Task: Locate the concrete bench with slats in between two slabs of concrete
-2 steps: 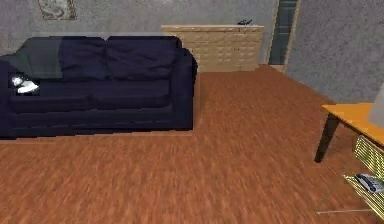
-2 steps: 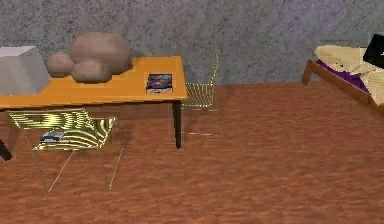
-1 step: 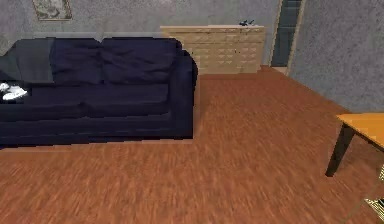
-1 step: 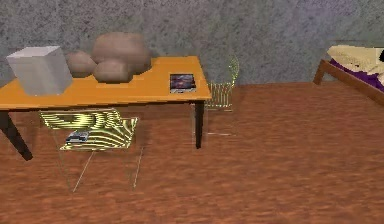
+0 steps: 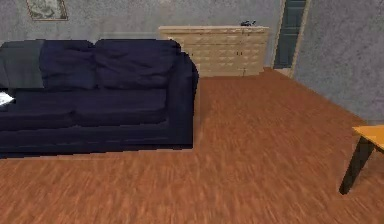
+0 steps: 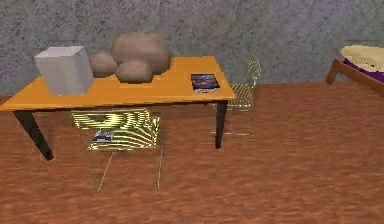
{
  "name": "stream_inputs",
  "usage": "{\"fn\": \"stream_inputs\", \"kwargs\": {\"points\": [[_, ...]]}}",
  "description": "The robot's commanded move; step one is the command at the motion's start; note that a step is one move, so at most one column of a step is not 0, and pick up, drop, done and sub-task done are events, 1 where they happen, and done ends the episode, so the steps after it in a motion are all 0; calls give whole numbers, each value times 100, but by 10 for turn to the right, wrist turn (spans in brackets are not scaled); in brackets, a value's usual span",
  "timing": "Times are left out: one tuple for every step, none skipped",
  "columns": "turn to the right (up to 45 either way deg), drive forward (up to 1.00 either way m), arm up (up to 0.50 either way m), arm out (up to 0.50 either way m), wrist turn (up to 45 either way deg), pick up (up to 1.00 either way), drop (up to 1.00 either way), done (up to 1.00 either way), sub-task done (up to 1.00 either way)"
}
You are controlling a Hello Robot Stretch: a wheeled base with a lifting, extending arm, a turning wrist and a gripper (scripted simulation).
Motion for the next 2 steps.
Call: {"fn": "stream_inputs", "kwargs": {"points": [[210,0,0,0,0,0,0,0,0],[0,100,0,0,0,0,0,0,0]]}}
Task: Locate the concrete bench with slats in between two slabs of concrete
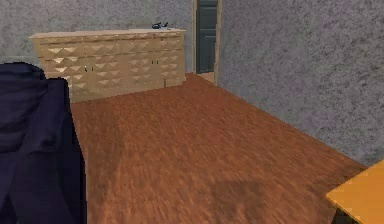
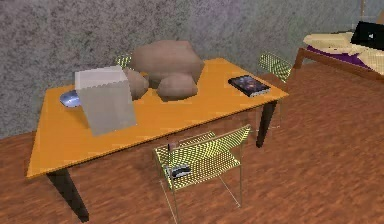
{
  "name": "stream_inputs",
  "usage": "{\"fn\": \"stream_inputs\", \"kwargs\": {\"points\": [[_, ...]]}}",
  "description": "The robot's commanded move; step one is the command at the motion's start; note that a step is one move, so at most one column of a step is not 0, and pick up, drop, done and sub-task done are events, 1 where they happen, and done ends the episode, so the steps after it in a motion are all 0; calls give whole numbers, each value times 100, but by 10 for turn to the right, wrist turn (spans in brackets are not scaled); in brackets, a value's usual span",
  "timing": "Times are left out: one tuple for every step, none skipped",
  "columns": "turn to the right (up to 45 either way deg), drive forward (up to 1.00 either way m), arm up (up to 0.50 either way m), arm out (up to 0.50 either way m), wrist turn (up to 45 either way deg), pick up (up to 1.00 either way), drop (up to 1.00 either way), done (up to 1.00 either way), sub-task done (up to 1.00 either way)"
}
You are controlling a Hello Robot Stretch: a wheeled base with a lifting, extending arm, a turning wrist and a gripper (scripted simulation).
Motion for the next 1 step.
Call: {"fn": "stream_inputs", "kwargs": {"points": [[30,0,0,0,0,0,0,0,0]]}}
